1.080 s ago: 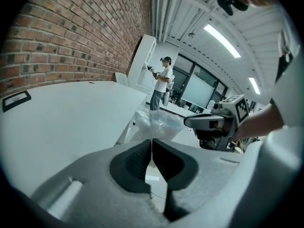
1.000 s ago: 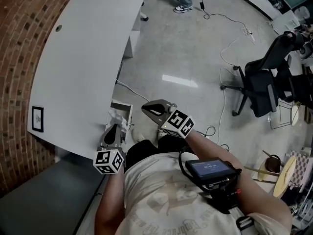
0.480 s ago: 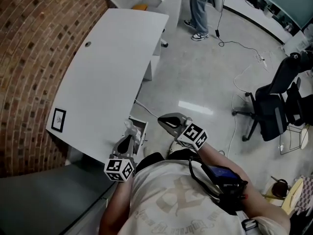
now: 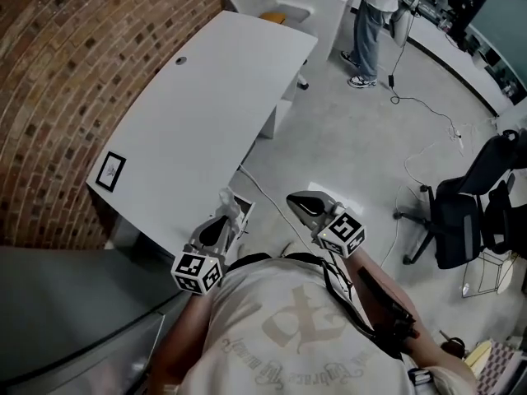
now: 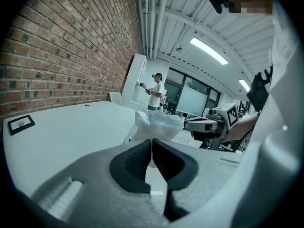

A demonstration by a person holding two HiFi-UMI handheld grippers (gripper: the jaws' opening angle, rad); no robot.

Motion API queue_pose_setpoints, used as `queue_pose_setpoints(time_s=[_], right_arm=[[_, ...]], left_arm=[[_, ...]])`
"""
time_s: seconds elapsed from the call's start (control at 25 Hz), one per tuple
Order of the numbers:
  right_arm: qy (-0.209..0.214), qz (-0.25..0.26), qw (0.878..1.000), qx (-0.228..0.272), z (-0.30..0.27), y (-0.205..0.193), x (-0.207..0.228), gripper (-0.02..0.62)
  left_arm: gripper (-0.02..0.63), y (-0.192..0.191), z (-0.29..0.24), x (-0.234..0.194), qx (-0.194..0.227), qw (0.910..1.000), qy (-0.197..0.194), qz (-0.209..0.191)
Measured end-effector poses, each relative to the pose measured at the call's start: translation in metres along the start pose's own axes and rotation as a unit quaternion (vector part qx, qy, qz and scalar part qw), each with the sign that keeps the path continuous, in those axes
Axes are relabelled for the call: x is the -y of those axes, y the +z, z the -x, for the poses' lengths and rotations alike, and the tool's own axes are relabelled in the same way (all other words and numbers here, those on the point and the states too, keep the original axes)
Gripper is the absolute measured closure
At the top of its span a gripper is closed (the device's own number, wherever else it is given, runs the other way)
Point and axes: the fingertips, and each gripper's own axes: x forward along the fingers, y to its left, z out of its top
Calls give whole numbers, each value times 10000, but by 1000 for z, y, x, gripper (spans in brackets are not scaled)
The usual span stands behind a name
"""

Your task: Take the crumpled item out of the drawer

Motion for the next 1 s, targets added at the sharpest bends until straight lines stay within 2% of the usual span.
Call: queue_pose_setpoints(time_s=[0.28, 0.56, 1.0], right_arm=[[1, -45, 9999, -90, 8, -8, 11, 588], [146, 87, 9998, -96, 1, 1, 19, 588], [214, 41, 9997, -134, 1, -4, 28, 588]], left_arm=[[594, -6, 2, 1, 60, 9999, 85, 60], [594, -5, -7, -2, 80, 9997, 207, 110], [594, 1, -22, 0, 11, 9998, 200, 42]])
